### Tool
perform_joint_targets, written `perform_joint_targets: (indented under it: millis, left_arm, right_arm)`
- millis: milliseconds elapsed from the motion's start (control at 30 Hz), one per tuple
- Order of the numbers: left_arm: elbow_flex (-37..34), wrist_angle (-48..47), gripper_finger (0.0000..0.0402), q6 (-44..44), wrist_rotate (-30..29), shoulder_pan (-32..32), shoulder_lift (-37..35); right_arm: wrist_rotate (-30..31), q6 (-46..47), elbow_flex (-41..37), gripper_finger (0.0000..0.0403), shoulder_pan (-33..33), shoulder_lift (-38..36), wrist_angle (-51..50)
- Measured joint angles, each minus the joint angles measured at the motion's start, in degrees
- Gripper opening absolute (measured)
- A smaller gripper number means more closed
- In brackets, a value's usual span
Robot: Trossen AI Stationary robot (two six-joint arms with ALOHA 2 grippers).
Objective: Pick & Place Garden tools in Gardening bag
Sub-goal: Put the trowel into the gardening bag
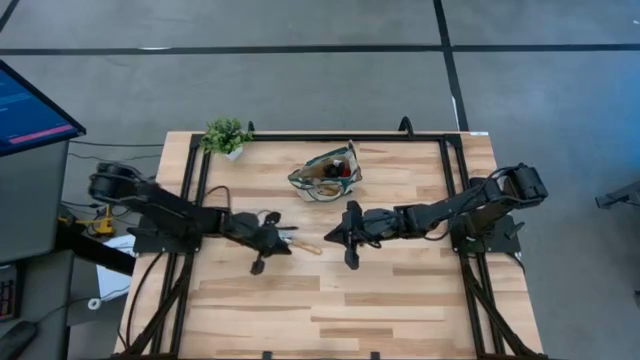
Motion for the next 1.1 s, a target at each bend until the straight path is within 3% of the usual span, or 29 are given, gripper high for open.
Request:
perform_joint_targets:
  millis: [300, 500, 633, 900, 1100]
  left_arm:
    - [-13.45, -2.34, 0.0002, -2.13, 0.06, -0.07, -22.82]
    - [-18.86, -3.23, 0.0002, -3.77, -0.17, -0.02, -33.79]
    - [-18.84, -3.59, 0.0002, -4.61, -0.18, -0.02, -36.15]
    - [-18.84, -3.76, 0.0002, -4.76, -0.14, -0.02, -35.71]
    - [-18.84, -3.42, 0.0002, -4.76, -0.16, 0.00, -35.40]
  right_arm:
    - [-0.91, 0.15, 0.16, 0.0000, -1.18, 11.18, 11.56]
    - [-1.53, 0.77, 3.43, 0.0005, -2.61, 16.75, 11.60]
    - [-3.97, 0.78, 6.55, 0.0041, -3.30, 20.34, 11.07]
    - [-3.74, 0.85, 13.34, 0.0133, -3.82, 25.24, -2.01]
    - [-3.76, 0.11, 15.28, 0.0149, -3.72, 26.16, -3.87]
